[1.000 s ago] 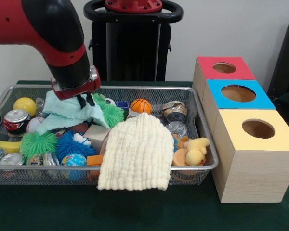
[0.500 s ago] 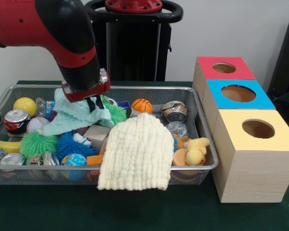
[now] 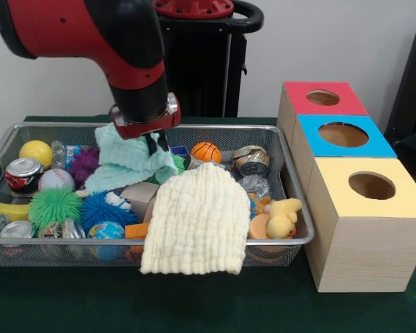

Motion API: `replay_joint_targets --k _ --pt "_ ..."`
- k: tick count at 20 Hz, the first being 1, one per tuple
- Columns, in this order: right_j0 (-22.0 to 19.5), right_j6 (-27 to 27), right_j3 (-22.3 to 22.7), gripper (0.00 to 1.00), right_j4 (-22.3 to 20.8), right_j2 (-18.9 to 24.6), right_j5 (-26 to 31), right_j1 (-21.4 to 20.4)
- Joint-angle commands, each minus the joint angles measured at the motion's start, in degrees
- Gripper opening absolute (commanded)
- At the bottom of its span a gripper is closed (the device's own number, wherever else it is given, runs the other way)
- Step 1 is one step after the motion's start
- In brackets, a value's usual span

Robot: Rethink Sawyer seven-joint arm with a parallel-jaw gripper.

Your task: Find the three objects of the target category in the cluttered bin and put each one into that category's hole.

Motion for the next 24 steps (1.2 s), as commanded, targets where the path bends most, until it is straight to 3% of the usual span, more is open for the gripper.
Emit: replay_joint_targets --k 1,24 --pt "3.17 17.20 7.72 0.00 4.63 -2.82 -6.46 -1.42" --pt "3.73 11.91 8.40 0.00 8.14 -4.48 -10.72 -0.15"
